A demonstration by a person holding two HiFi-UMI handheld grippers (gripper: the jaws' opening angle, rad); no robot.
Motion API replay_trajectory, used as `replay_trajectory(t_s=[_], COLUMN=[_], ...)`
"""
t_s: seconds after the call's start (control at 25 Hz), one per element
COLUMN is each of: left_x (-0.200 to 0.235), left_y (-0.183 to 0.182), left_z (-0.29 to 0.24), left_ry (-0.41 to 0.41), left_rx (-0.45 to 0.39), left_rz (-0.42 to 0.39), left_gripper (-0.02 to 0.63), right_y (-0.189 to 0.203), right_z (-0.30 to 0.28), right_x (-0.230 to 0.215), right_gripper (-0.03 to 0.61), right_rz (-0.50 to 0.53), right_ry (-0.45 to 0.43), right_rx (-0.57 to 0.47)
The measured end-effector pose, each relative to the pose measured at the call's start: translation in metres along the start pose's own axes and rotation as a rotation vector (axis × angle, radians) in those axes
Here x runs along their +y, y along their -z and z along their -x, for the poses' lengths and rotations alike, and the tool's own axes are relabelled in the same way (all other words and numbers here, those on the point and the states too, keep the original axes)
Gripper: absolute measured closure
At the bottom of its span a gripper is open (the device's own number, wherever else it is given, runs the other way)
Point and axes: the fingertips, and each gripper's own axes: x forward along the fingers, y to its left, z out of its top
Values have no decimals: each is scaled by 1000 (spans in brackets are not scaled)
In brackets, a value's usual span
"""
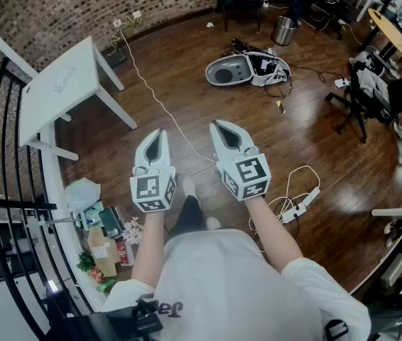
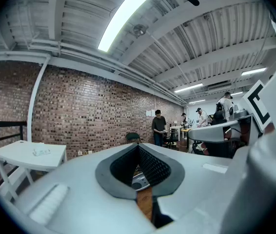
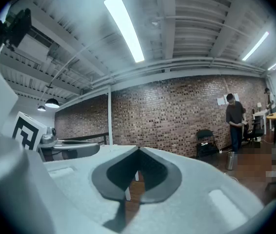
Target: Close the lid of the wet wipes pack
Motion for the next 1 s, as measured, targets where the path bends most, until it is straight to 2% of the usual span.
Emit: replay_trajectory(t_s=[0.32, 0.56, 0.8, 1.0], left_x=[70, 153, 234, 285], left_y=[-20, -31, -34, -17], left_z=[-80, -134, -162, -170], left_ry=[3, -22, -117, -256], left_rx=[-10, -35, -35, -1], left_rz=[-34, -32, -1, 25], left_gripper=[597, 597, 597, 597], right_y=[-16, -31, -32, -26], right_z=[-104, -206, -295, -361], right_x=[-13, -2, 28, 52], right_gripper=[594, 594, 594, 594], right_rz=[25, 50, 73, 68], right_ry=[-1, -46, -153, -318], right_rx=[9, 2, 20, 53])
